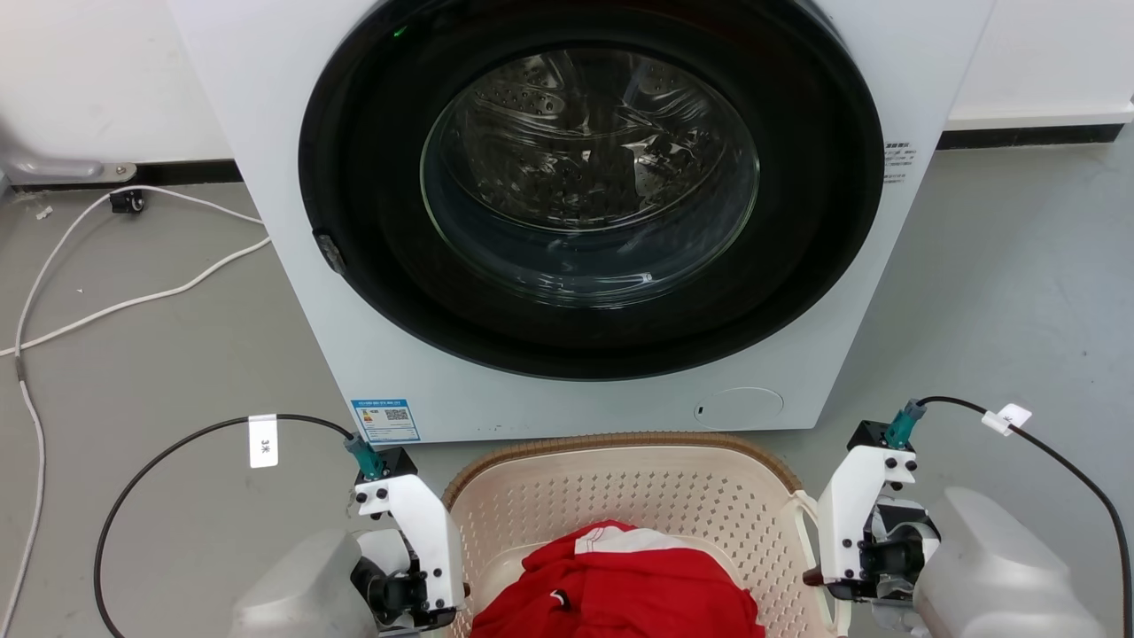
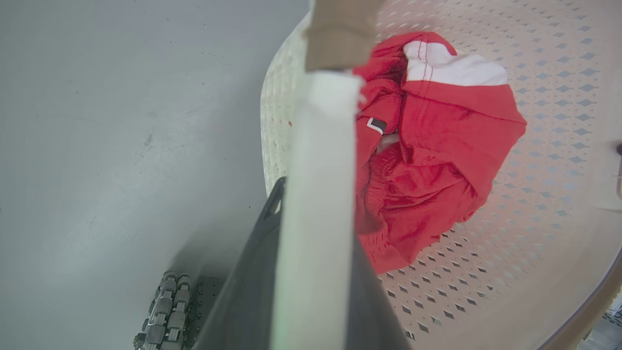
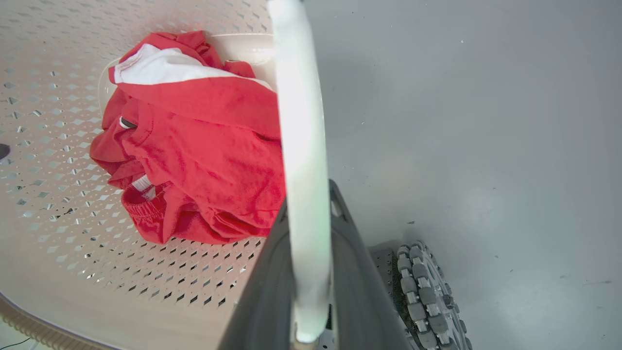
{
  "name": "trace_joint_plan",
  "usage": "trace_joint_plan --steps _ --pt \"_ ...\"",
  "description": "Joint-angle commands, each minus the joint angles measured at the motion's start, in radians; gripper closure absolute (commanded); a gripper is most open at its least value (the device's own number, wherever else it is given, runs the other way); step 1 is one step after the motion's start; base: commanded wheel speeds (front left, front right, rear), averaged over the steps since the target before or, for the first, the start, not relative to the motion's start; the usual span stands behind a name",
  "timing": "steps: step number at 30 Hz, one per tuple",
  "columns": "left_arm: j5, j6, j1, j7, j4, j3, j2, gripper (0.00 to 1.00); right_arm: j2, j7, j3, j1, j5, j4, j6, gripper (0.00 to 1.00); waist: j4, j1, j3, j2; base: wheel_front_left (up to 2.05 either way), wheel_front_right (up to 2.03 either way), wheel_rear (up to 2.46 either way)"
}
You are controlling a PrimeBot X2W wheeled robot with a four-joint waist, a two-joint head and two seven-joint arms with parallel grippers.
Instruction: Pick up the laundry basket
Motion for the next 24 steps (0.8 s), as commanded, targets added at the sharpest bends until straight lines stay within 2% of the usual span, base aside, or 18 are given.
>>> trace_joint_plan --steps 1,24 --pt "-0.012 -0.013 -0.019 -0.007 -0.003 0.003 0.007 1.00 -0.018 0.001 -0.004 0.016 -0.012 0.006 -0.002 1.00 0.000 0.0000 0.000 0.0000 0.00 0.00 0.00" --pt "-0.034 -0.013 -0.005 -0.034 -0.001 -0.021 0.005 1.00 -0.010 0.018 -0.043 0.023 -0.050 0.006 -0.002 1.00 -0.001 0.0000 -0.007 0.0000 0.00 0.00 0.00"
